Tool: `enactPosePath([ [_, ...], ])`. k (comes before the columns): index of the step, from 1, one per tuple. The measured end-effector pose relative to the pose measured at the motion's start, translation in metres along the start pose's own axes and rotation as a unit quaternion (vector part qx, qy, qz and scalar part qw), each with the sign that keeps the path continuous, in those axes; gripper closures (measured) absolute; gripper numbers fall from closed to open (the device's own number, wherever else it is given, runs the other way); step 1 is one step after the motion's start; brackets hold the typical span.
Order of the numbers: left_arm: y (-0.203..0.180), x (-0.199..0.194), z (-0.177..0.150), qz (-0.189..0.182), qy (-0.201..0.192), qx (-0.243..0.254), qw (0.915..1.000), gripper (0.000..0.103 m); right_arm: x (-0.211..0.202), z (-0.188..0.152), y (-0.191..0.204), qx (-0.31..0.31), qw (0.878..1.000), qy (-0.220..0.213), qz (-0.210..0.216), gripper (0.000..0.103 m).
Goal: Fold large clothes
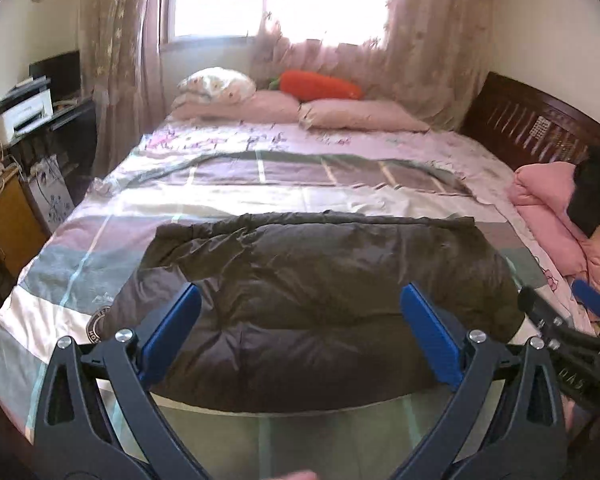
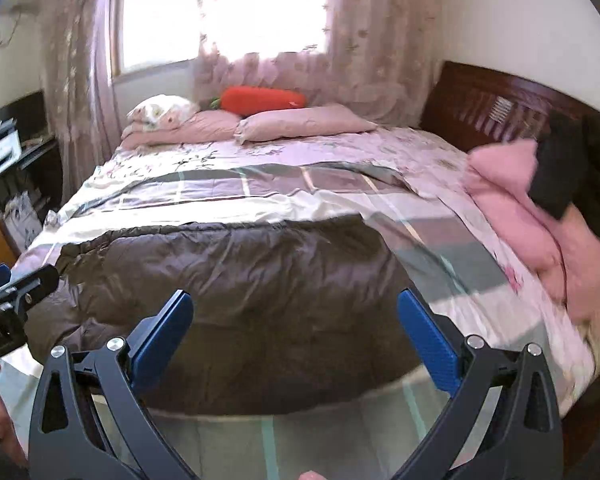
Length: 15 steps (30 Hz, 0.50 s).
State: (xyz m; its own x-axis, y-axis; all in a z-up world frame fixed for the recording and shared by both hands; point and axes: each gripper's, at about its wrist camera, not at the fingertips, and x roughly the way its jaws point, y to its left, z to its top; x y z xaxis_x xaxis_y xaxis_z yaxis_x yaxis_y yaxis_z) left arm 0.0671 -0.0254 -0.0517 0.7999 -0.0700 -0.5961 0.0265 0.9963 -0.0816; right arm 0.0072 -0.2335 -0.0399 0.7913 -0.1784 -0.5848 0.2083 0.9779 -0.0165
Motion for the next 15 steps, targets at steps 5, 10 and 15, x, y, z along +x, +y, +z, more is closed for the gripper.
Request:
enactPosePath([
  [5, -0.009, -0.028, -0.01, 0.007, -0.025, 0.004, 0.9997, 0.002, 0.007, -0.021, 0.007, -0.01, 0.999, 0.036, -0.01, 0.001],
  [10, -0.011, -0.04, -0.014, 0.011, -0.03, 0.013, 0.9994, 0.002, 0.007, -0.027, 0.021, -0.036, 0.999, 0.021, -0.028, 0.001],
  [15, -0.009, -0.04, -0.016, 0.006, -0.035, 0.01, 0.9993, 0.002, 0.002, -0.031, 0.027, -0.043, 0.999, -0.003, -0.032, 0.001],
])
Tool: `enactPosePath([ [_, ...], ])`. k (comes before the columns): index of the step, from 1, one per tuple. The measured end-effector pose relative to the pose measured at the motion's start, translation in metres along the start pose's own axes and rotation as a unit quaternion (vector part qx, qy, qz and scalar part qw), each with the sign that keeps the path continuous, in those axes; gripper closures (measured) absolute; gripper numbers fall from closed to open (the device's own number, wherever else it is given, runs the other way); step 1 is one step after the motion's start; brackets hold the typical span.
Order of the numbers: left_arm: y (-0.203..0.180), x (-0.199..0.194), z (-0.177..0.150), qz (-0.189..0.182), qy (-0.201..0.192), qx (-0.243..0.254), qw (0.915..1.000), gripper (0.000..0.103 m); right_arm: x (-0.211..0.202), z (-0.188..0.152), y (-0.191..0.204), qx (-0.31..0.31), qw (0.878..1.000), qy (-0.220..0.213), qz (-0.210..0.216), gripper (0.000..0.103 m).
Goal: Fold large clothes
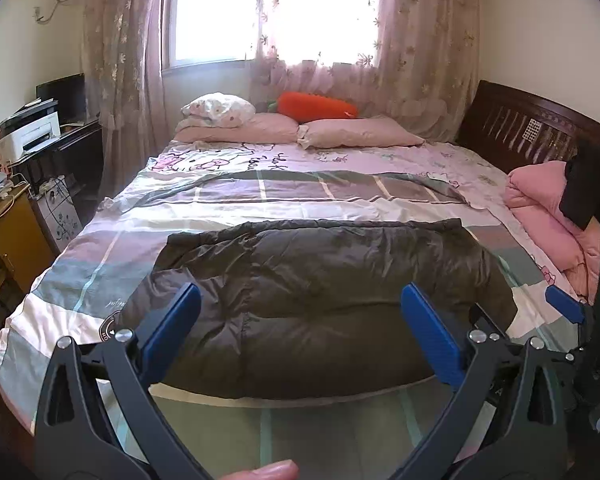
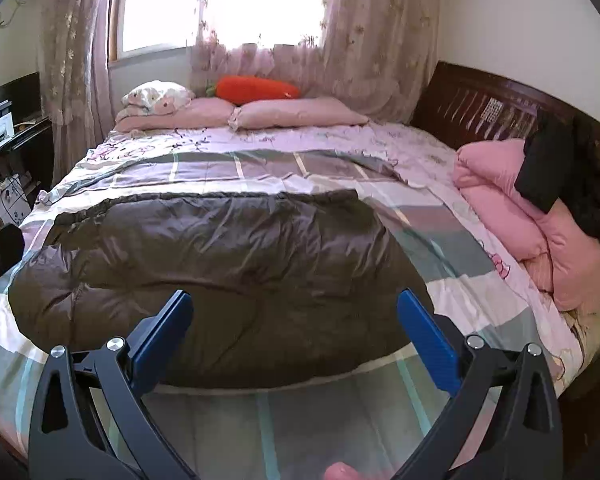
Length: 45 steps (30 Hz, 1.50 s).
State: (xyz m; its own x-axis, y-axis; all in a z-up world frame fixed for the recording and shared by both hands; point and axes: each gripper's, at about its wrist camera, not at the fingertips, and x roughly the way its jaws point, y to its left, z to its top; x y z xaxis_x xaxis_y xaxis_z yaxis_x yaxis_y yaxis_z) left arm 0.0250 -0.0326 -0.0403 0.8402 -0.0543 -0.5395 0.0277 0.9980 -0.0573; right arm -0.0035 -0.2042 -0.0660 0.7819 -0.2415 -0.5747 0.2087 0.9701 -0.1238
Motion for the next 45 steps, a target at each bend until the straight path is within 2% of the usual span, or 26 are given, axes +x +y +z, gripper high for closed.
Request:
enactPosePath([
  [8, 0.0055, 0.0045, -0.0011, 0.0, 0.013, -0.008, 0.9999, 0.002, -0.0014, 0.0005, 0.0013, -0.001, 1.0, -0.002, 0.009, 0.001],
  [45, 0.0031, 0.0057, -0.0055, 0.001, 0.019, 0.004, 0.9998, 0.002, 0.0043, -0.004, 0.0066, -0.013, 0.999, 0.008, 0.029, 0.001],
])
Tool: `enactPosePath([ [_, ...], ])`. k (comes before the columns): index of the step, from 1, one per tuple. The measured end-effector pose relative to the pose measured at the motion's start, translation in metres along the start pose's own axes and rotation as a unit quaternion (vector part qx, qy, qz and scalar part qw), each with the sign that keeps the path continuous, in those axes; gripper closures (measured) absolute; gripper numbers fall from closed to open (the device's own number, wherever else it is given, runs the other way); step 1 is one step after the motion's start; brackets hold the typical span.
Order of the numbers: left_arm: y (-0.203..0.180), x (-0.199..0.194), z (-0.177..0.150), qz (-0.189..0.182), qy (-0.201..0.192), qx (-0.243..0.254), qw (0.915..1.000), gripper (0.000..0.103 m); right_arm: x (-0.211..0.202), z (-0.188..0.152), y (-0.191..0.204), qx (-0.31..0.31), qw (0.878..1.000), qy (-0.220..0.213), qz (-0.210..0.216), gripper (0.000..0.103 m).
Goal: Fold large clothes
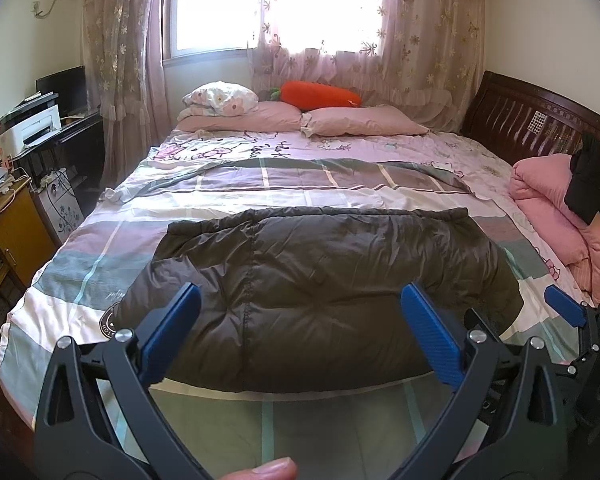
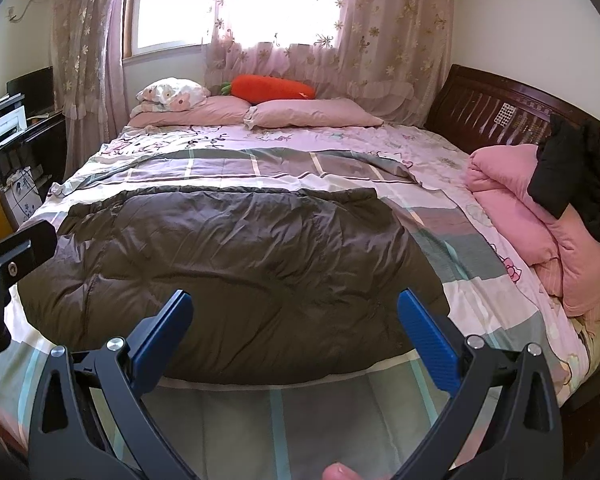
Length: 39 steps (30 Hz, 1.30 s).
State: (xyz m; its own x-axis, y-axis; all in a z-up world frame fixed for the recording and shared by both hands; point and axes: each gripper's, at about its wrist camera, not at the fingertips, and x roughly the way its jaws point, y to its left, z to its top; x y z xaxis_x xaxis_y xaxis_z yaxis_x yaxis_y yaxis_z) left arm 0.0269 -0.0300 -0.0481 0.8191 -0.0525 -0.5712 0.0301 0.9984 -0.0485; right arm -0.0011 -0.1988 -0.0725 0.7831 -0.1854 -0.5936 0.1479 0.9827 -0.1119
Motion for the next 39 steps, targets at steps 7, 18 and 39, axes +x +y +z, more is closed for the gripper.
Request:
enactPosePath([
  [7, 0.0, 0.0, 0.0, -0.002, 0.0, 0.0, 1.0, 0.002, -0.001, 0.0, 0.001, 0.001, 1.0, 0.001, 0.0, 0.001],
  [18, 0.001, -0.001, -0.001, -0.002, 0.001, 0.001, 1.0, 0.002, 0.005, -0.003, 0.0, -0.007, 1.0, 0.004, 0.008, 0.001],
  [39, 0.0, -0.001, -0.003, -0.018, 0.007, 0.029, 0.9994, 0.002, 0.01, -0.006, -0.002, -0.016, 1.0, 0.007, 0.015, 0.001],
])
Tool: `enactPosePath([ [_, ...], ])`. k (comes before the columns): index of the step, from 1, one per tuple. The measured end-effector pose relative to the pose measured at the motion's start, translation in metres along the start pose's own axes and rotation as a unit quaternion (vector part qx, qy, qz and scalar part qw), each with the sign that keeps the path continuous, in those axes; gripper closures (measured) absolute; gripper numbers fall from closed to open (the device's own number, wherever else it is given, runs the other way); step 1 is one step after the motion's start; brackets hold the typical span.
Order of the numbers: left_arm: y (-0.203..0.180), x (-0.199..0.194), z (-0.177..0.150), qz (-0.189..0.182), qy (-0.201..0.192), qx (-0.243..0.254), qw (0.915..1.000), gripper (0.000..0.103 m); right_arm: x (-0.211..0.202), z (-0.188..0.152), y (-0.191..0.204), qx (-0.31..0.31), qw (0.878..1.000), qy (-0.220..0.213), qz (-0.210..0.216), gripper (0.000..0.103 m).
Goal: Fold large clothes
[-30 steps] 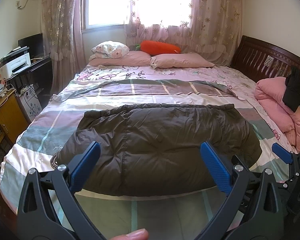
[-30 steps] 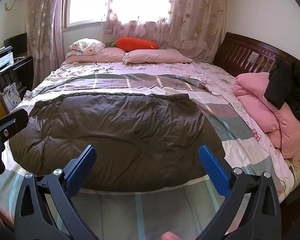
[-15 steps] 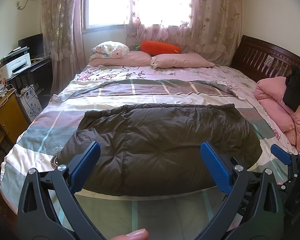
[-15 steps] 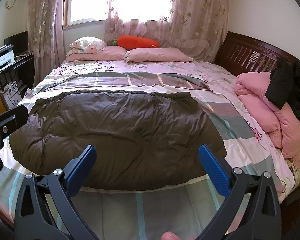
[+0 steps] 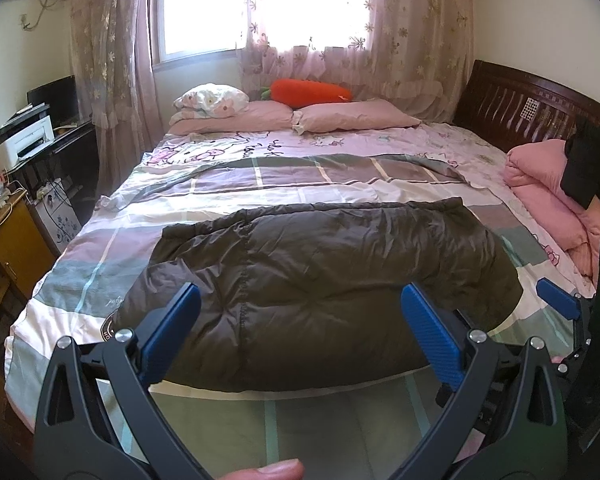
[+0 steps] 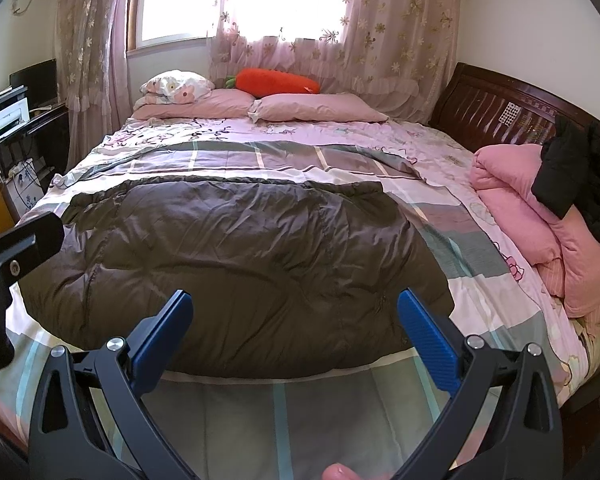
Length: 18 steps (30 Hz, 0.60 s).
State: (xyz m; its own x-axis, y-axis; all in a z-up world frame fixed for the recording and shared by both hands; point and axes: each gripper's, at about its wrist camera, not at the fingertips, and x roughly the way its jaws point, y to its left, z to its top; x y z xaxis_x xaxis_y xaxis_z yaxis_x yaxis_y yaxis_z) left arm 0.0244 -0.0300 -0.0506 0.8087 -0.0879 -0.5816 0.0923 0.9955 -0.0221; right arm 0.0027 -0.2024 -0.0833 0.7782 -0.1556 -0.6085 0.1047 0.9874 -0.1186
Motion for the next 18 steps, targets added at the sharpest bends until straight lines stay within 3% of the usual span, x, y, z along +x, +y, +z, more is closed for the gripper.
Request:
enactPosePath([
  [6, 0.003, 0.004, -0.002, 0.001, 0.013, -0.002, 0.9999, 0.002, 0.001, -0.001, -0.001, -0.002, 1.0, 0.002, 0.002, 0.001],
  [14, 0.008, 0.014, -0.005, -0.027, 0.045, -0.016, 0.9985, 0.002, 0.005, -0.002, -0.007, -0.008, 1.0, 0.006, 0.008, 0.001],
  [18, 0.012, 0.016, -0.003, -0.016, 0.049, -0.021, 0.9985, 0.002, 0.009, 0.0, -0.013, -0.006, 1.0, 0.015, 0.011, 0.001],
])
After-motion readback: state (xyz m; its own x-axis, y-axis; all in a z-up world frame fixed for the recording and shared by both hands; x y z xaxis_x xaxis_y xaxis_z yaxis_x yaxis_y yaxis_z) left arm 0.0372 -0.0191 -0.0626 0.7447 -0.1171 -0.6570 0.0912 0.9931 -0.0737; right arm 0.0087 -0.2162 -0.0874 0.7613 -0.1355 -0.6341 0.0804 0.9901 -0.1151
